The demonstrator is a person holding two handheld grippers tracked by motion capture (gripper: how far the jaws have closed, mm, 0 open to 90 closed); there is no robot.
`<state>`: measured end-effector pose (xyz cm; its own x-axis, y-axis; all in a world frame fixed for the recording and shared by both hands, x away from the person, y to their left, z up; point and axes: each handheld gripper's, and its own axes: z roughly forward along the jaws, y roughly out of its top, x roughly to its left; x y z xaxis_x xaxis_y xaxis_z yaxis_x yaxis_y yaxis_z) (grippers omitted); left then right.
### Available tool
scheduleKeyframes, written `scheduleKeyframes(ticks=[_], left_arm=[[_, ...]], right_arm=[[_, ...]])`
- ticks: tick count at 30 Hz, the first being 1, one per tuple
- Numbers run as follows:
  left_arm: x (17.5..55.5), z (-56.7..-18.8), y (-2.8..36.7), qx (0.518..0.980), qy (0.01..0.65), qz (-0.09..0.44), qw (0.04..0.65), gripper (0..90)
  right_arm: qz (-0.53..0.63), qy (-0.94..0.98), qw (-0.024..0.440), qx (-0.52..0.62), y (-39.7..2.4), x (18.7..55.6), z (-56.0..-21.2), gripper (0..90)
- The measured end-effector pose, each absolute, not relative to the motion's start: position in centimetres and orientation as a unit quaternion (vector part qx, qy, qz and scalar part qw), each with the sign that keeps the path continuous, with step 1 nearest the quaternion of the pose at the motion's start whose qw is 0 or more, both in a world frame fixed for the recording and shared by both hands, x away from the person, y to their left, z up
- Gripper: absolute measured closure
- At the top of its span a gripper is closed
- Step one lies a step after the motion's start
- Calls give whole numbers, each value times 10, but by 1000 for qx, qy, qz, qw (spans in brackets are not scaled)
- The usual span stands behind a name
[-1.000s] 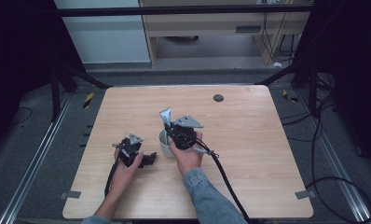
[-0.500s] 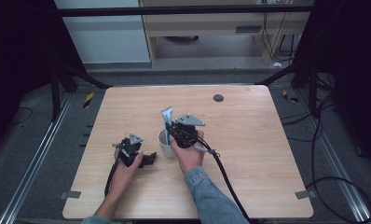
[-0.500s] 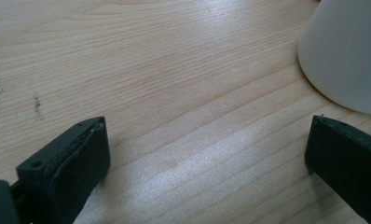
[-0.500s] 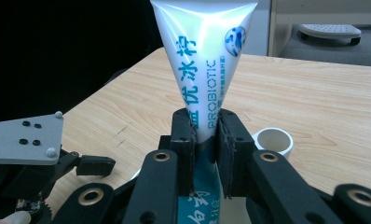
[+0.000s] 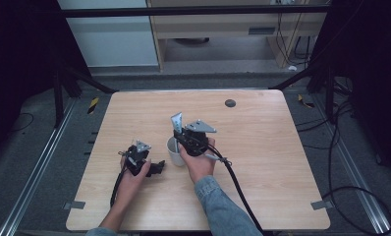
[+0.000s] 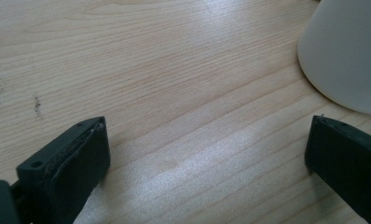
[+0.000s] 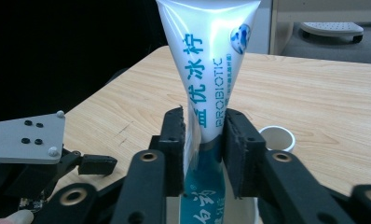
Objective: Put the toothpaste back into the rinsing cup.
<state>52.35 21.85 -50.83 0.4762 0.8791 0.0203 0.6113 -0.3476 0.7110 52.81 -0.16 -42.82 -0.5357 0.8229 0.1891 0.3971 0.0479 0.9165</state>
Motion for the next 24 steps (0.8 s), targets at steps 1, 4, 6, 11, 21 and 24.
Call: scheduleKeyframes(ticks=[1,4,6,11,21,24], left_arm=[[524,-508,219,795,469,205,326,0],[524,-508,219,795,469,205,326,0],[524,-508,219,795,469,205,326,0],[524,-508,219,795,469,205,327,0],[524,-509,218,793,470,206,329,0],[524,-508,218,794,469,205,327,0]], right_arm=[[533,696,202,437,-1,527,-428,681],[531,697,204,436,-1,526,-428,672],[530,699,205,435,-1,526,-428,655],[528,701,205,433,-2,523,-427,603],[506,719,216,425,-3,520,-425,505],[500,722,219,424,-4,520,-424,477]])
